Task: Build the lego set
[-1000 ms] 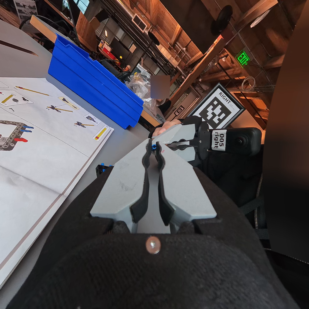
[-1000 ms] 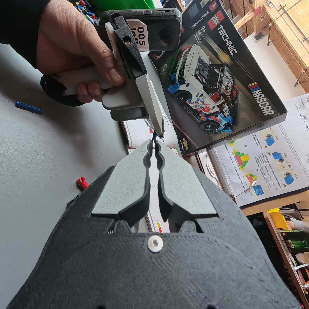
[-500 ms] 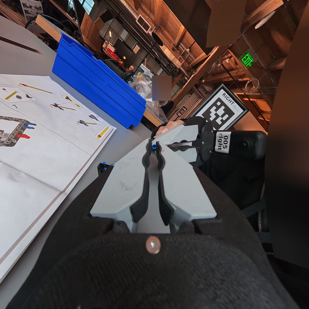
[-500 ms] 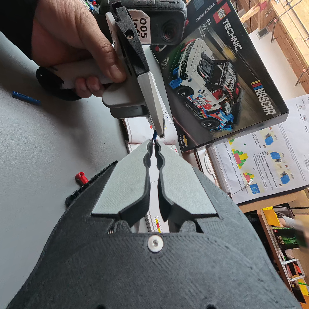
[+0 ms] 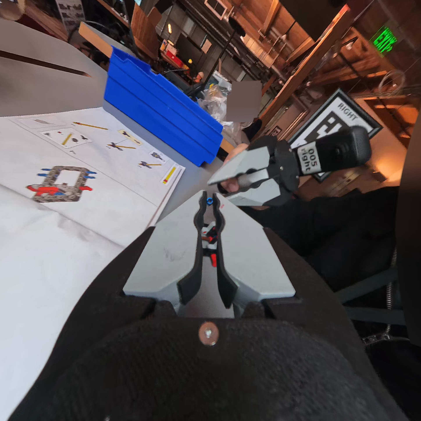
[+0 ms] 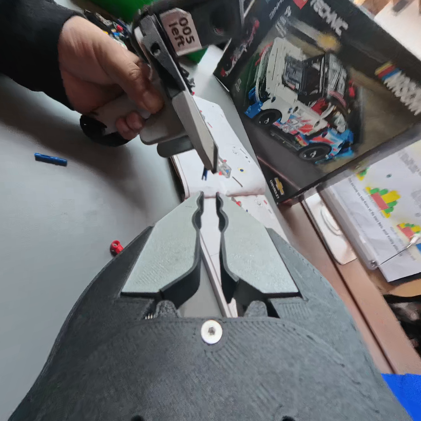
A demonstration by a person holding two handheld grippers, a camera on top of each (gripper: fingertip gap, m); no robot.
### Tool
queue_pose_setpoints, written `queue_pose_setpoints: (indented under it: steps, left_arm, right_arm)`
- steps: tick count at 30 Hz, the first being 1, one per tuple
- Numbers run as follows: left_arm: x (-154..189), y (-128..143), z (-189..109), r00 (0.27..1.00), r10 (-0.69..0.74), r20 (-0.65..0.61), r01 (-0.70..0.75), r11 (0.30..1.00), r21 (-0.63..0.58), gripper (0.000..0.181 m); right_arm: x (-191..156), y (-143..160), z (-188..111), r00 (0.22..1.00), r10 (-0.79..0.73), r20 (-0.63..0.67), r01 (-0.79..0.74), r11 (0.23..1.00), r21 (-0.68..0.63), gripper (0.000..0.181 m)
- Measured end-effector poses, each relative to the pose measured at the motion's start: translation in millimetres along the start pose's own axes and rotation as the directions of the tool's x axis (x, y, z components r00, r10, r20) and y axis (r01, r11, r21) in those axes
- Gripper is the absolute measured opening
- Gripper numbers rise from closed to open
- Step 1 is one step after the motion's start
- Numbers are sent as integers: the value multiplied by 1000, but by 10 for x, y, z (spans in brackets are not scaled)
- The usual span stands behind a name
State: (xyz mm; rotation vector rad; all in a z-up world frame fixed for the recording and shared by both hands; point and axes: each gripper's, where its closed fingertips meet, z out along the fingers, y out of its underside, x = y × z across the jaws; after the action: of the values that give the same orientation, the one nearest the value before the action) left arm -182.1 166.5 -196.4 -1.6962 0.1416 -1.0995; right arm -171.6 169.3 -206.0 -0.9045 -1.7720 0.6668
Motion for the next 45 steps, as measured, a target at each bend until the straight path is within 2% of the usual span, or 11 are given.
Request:
queue_pose_setpoints:
  steps: [2, 4, 8, 11, 17, 33, 36, 38, 40, 43, 45]
  left_arm:
    - [-17, -64, -64, 1000, 9, -18, -9, 1000, 14, 3]
    - [54, -117, -85, 997, 13, -73, -11, 1000, 27, 3]
    - [304, -138, -29, 978, 144, -151, -137, 989, 57, 2]
    - [638, -166, -18, 914, 326, -243, -304, 945, 125, 3]
    - [896, -167, -45, 812, 529, -249, -487, 847, 211, 2]
    - [827, -47, 68, 820, 524, -229, -502, 852, 149, 2]
    - [695, 5, 91, 820, 546, -172, -545, 836, 57, 3]
    - [498, 134, 102, 767, 635, -90, -641, 757, -130, 10]
    - [290, 227, 85, 643, 766, 2, -731, 614, -296, 11]
    - [130, 373, 98, 461, 887, 23, -795, 425, -434, 7]
    - [62, 469, 116, 397, 918, 5, -803, 350, -483, 5]
  right_arm:
    - [-8, 34, -54, 989, 110, 99, -112, 993, 23, 23]
    - [-152, -36, -118, 934, 218, 284, -242, 969, 52, 16]
    - [-126, -217, -151, 905, 285, 315, -339, 932, 132, 22]
    - [-219, -364, -185, 815, 371, 445, -470, 873, 133, 17]
    - [-258, -638, -490, 669, 329, 666, -605, 762, 231, 9]
    - [-218, -591, -435, 658, 369, 656, -629, 748, 211, 1]
    - [-205, -491, -375, 641, 418, 644, -639, 755, 145, 1]
    - [-229, -340, -291, 591, 491, 640, -663, 748, 38, 0]
    - [-269, -195, -230, 523, 563, 640, -687, 723, -74, 0]
    - [-316, -30, -156, 467, 633, 618, -698, 693, -182, 1]
    - [-368, 29, -138, 482, 627, 612, -667, 715, -208, 1]
